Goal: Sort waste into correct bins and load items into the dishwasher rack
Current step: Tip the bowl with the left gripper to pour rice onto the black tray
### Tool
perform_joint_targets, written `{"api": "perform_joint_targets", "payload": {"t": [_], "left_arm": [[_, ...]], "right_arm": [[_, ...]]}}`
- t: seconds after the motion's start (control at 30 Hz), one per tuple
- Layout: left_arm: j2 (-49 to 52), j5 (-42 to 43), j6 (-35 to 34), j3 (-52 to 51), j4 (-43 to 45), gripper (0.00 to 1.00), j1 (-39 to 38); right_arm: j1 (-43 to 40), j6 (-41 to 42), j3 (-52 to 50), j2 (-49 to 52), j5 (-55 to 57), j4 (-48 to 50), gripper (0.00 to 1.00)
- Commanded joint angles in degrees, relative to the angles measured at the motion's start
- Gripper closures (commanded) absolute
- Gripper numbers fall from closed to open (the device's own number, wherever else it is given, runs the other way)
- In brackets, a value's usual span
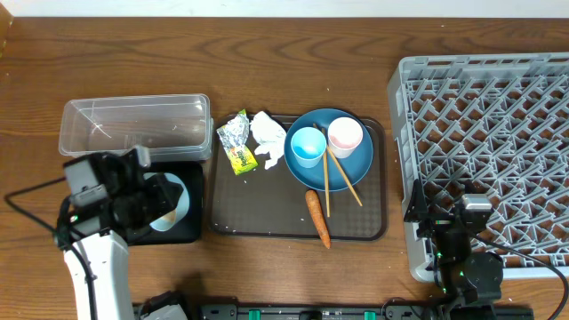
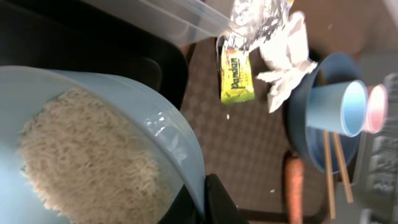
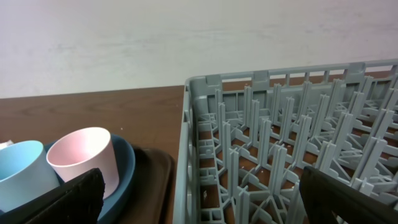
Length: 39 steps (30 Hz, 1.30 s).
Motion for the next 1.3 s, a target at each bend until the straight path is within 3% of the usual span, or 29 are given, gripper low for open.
{"api": "perform_joint_targets", "payload": {"t": [0.0,0.47,1.27], "left_arm": [[-0.44,11.13,4.28,-1.95,0.63,0.94,6.14],[0.63,32.22,12.52,-5.01,0.83,0.94,25.35],[15.06,52.5,16.72,-5.05,0.35,0.94,36.72]], "right_arm": [[0.07,-0.2,-0.09,-0.09,-0.04,-0.22,0.01],[0.07,-0.2,-0.09,-0.09,-0.04,-0.22,0.01],[0.07,-0.2,-0.09,-0.09,-0.04,-0.22,0.01]]}}
